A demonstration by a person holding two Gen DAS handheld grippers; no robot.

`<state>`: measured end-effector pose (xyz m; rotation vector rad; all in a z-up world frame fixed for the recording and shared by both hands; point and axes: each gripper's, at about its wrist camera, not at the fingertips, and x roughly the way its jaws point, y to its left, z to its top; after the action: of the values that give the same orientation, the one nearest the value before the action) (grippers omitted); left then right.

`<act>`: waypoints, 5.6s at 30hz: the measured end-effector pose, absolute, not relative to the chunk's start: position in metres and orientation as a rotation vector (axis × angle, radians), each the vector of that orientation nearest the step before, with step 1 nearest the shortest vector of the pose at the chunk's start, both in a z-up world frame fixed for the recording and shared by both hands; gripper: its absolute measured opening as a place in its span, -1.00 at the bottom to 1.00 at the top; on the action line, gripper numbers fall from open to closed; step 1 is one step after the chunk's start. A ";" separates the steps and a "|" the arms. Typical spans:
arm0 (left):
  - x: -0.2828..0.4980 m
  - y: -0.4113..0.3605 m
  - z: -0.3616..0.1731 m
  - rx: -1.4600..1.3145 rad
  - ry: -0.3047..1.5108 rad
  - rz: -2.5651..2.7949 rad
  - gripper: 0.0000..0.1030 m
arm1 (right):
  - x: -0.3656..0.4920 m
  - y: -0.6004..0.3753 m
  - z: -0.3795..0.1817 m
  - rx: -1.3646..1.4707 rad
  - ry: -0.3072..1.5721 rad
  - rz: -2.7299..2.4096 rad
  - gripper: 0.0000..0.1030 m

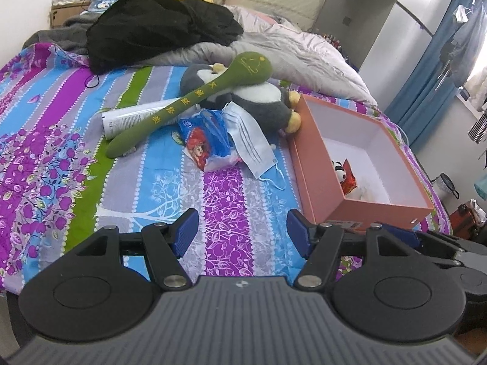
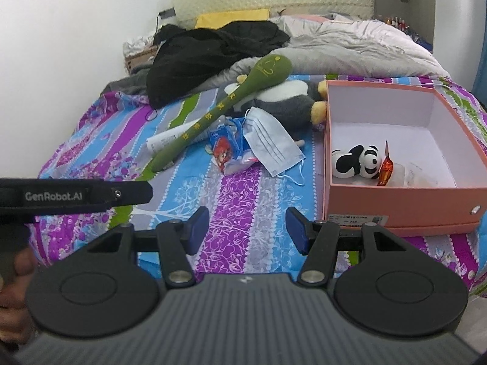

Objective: Organize soft objects
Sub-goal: 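Move both tools back from the box toward the blue snack bag and mask, then close the left tool on the blue snack bag while the right tool grasps the blue face mask, then lift the snack bag with the left tool while the right tool carries the mask over the box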

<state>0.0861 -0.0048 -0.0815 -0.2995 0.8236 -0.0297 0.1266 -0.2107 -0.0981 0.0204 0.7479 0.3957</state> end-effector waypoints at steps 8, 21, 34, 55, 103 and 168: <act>0.137 0.009 -0.100 -0.330 0.863 -0.038 0.35 | 0.169 -0.196 -0.107 -0.006 0.780 0.401 0.13; 0.234 0.029 -0.148 -0.371 0.917 -0.069 0.26 | 0.245 -0.169 -0.153 -0.073 0.870 0.408 0.11; 0.318 0.043 -0.213 -0.438 0.987 -0.083 -0.03 | 0.316 -0.145 -0.208 -0.124 0.927 0.392 -0.01; 0.357 0.035 -0.240 -0.440 0.989 -0.089 -0.86 | 0.348 -0.134 -0.237 -0.214 0.916 0.373 -0.88; 0.173 0.062 -0.205 -0.486 1.012 -0.015 -0.12 | 0.218 -0.141 -0.180 -0.167 0.811 0.378 -0.10; 0.151 0.006 -0.153 -0.330 0.837 -0.059 -0.85 | 0.190 -0.190 -0.147 0.028 0.718 0.428 -0.87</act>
<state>0.1510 0.0057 -0.1525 -0.3301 0.8366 -0.0585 0.1895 -0.1900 -0.1475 0.0276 0.7177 0.4281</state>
